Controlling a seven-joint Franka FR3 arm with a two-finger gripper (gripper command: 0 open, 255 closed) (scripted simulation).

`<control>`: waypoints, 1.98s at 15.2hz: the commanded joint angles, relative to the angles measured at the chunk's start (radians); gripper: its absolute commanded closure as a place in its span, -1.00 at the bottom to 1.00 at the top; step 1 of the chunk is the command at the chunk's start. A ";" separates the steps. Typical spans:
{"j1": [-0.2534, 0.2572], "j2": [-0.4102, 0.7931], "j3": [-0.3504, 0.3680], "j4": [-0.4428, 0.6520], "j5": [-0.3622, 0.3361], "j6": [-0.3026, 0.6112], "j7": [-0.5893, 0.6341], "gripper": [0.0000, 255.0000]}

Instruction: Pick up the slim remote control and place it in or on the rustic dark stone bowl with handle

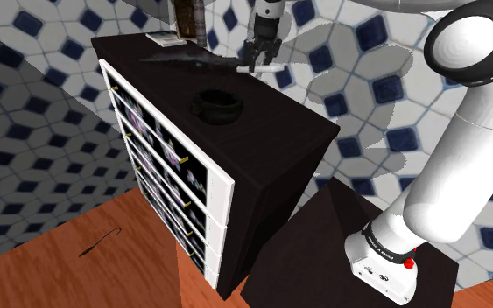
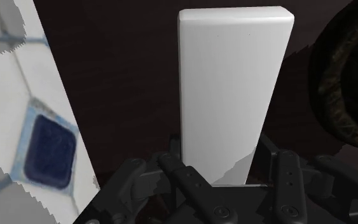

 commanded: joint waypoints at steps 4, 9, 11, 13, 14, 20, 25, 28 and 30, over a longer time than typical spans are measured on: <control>0.000 0.004 0.000 0.077 0.000 -0.071 -0.001 1.00; 0.042 -0.003 0.025 0.089 -0.005 -0.092 0.065 1.00; 0.070 -0.005 0.041 0.086 -0.009 -0.092 0.109 1.00; 0.097 -0.004 0.058 0.089 -0.012 -0.094 0.154 1.00; 0.111 -0.001 0.067 0.093 -0.014 -0.096 0.176 1.00; 0.196 0.036 0.116 0.146 -0.027 -0.115 0.308 1.00; 0.216 0.042 0.126 0.113 -0.031 -0.078 0.339 1.00; 0.214 0.036 0.126 0.064 -0.030 -0.035 0.340 1.00; 0.214 0.033 0.126 0.033 -0.030 -0.007 0.341 1.00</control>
